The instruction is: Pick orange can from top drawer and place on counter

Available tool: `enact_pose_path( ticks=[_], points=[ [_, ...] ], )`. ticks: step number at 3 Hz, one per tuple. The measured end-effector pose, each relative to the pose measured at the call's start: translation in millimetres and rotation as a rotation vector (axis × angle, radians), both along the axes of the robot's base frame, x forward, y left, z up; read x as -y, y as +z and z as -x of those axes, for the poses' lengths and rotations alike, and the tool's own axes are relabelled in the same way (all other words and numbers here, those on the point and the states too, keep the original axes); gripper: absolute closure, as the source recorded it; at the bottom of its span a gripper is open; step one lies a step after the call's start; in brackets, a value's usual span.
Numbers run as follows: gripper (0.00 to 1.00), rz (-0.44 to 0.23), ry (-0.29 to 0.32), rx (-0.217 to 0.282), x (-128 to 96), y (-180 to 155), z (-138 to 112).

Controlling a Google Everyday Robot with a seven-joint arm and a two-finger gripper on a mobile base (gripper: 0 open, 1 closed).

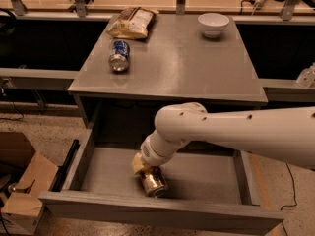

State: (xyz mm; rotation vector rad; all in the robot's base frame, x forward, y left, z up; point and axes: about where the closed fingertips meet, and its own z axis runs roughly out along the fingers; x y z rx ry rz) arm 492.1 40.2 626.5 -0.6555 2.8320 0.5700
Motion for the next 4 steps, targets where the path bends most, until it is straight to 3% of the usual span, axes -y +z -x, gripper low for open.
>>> enact_pose_path(
  ticks=[1, 2, 3, 4],
  points=[
    [1.0, -0.184, 0.066, -0.078, -21.2, 47.3, 11.2],
    [1.0, -0.408, 0.093, -0.106, 10.8, 111.2, 3.6],
    [1.0, -0.523, 0.165, -0.044, 68.2, 152.4, -14.3],
    [1.0, -0.54, 0.279, 0.027, 77.8, 184.1, -18.6]
  ],
)
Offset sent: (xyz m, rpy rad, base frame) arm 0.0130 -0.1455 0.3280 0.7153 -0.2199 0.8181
